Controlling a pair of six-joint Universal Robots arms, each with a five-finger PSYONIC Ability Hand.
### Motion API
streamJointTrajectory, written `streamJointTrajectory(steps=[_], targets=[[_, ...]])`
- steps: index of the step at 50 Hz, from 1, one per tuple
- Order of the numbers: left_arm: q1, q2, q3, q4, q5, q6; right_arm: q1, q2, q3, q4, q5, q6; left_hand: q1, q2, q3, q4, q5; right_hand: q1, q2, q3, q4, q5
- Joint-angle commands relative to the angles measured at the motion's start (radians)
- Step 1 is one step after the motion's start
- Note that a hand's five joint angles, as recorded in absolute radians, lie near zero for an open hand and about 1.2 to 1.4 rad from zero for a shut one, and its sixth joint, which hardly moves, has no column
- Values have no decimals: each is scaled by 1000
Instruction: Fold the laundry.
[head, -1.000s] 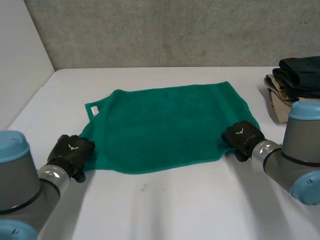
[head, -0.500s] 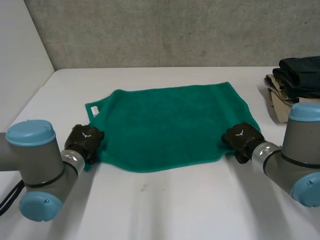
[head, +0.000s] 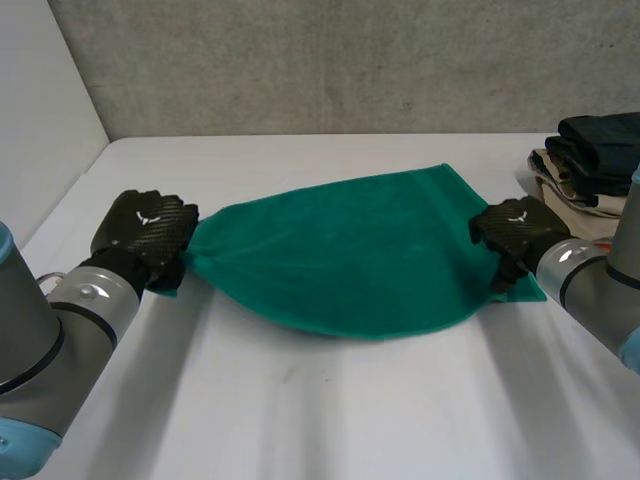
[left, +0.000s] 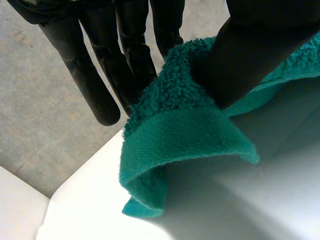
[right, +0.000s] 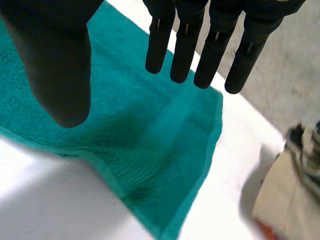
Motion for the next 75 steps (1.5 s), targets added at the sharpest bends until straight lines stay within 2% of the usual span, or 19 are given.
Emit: streamJointTrajectory(steps=[1, 9, 11, 16, 20, 26, 30, 31, 36, 40, 42, 46, 51, 55, 56, 59, 67, 71, 75], targets=[[-6, -11, 32, 4, 1, -28, -91, 8, 21, 25, -10, 109, 247, 200, 208, 200, 235, -26, -16, -14, -10, 18], [-59, -4, 110, 4, -2, -58, -100, 8, 79, 50, -46, 123, 247, 200, 208, 200, 235, -231, -221, -219, -215, -188], [-68, -2, 130, 3, -3, -69, -93, 9, 101, 18, -64, 131, 247, 200, 208, 200, 235, -325, -315, -313, -309, -281], [-79, 9, 200, -15, -3, -103, -82, 34, 141, -82, -76, 154, 247, 200, 208, 200, 235, -328, -318, -316, -313, -285], [-104, 9, 262, -42, -5, -145, 11, 58, 150, -157, -70, 194, 247, 200, 208, 200, 235, -337, -327, -325, -321, -294], [-125, 9, 389, -81, -13, -198, 168, 68, 148, -185, -58, 362, 247, 200, 208, 200, 235, -406, -396, -394, -390, -363], [-141, 7, 477, -114, -14, -209, 266, 63, 131, -215, -17, 565, 247, 200, 208, 200, 235, -406, -396, -394, -390, -363], [-144, 7, 493, -121, -16, -209, 291, 62, 127, -237, 17, 647, 247, 200, 208, 200, 235, -406, -396, -394, -390, -363], [-183, 9, 572, -152, -34, -210, 329, 84, 84, -304, 152, 826, 247, 200, 208, 200, 235, -406, -396, -394, -390, -363], [-208, 19, 583, -154, -53, -209, 325, 193, 10, -312, 293, 763, 247, 200, 208, 200, 235, -406, -396, -394, -390, -363], [-211, 48, 583, -154, -62, -210, 303, 224, -28, -311, 359, 675, 247, 200, 208, 200, 235, -406, -396, -394, -390, -363], [-208, 104, 575, -154, -66, -210, 195, 262, -74, -311, 393, 538, 247, 200, 208, 200, 235, -384, -375, -372, -369, -341], [-199, 162, 575, -155, -68, -224, 38, 287, -79, -303, 335, 413, 247, 200, 208, 200, 235, 3, 13, 15, 19, 46], [-188, 184, 573, -157, -66, -225, 6, 278, -65, -294, 240, 386, 247, 200, 208, 200, 235, 554, 564, 566, 570, 598], [-184, 185, 573, -157, -65, -225, -10, 270, -60, -282, 208, 375, 247, 200, 208, 200, 235, 813, 823, 825, 829, 856], [-161, 187, 566, -166, -65, -224, -37, 237, -57, -254, 168, 373, 247, 200, 208, 200, 235, 816, 826, 828, 831, 859], [-66, 184, 500, -273, -54, -216, -157, -41, -71, -101, -30, 286, 247, 200, 208, 200, 235, 816, 826, 828, 831, 859], [3, 184, 448, -348, -45, -212, -270, -213, -178, 143, -148, 107, 247, 200, 208, 200, 235, 816, 826, 828, 831, 859], [69, 184, 403, -417, -17, -198, -316, -280, -307, 374, -213, -57, 247, 200, 208, 200, 235, 816, 826, 828, 831, 859]])
